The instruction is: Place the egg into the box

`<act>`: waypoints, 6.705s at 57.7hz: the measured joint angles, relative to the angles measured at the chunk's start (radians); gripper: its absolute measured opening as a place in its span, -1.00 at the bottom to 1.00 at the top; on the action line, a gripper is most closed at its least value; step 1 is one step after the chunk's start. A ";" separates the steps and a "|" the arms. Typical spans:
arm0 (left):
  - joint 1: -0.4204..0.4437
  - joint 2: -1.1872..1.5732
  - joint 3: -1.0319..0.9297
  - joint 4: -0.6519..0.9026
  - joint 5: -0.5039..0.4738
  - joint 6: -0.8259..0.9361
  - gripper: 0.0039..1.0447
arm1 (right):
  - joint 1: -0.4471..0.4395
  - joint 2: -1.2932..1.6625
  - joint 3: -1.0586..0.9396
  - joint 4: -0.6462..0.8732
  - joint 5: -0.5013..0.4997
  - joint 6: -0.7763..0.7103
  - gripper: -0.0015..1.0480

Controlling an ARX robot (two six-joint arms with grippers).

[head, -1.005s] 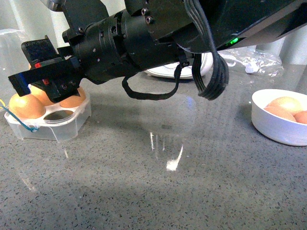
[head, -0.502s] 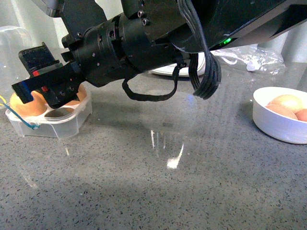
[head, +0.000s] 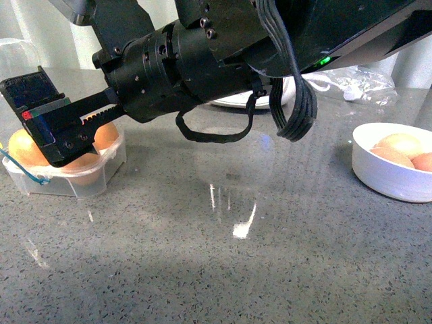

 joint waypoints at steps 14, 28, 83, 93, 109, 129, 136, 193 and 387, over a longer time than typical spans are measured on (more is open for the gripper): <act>0.000 0.000 0.000 0.000 0.000 0.000 0.87 | -0.083 -0.098 -0.068 0.074 0.076 0.045 0.86; 0.000 0.000 0.000 0.000 0.000 0.000 0.87 | -0.235 -0.280 -0.229 0.124 0.221 0.077 0.86; 0.000 0.000 0.000 0.000 -0.001 0.000 0.87 | -0.627 -1.187 -1.164 0.335 0.527 0.215 -0.74; 0.000 0.000 0.000 0.000 0.000 0.000 0.87 | -0.627 -1.264 -1.233 0.331 0.528 0.220 -0.94; 0.000 0.000 0.000 0.000 0.000 0.000 0.87 | -0.627 -1.389 -1.307 0.278 0.528 0.221 -0.94; 0.000 0.000 0.000 0.000 0.000 0.000 0.87 | -0.627 -1.530 -1.354 0.187 0.527 0.221 -0.94; 0.000 0.000 0.000 0.000 0.000 0.000 0.87 | -0.627 -1.574 -1.368 0.158 0.527 0.221 -0.94; 0.000 0.000 0.000 0.000 0.000 0.000 0.87 | -0.627 -2.000 -1.395 -0.233 0.527 0.221 -0.94; 0.090 1.332 0.666 0.476 0.027 0.004 0.87 | -0.627 -2.000 -1.395 -0.233 0.527 0.222 0.86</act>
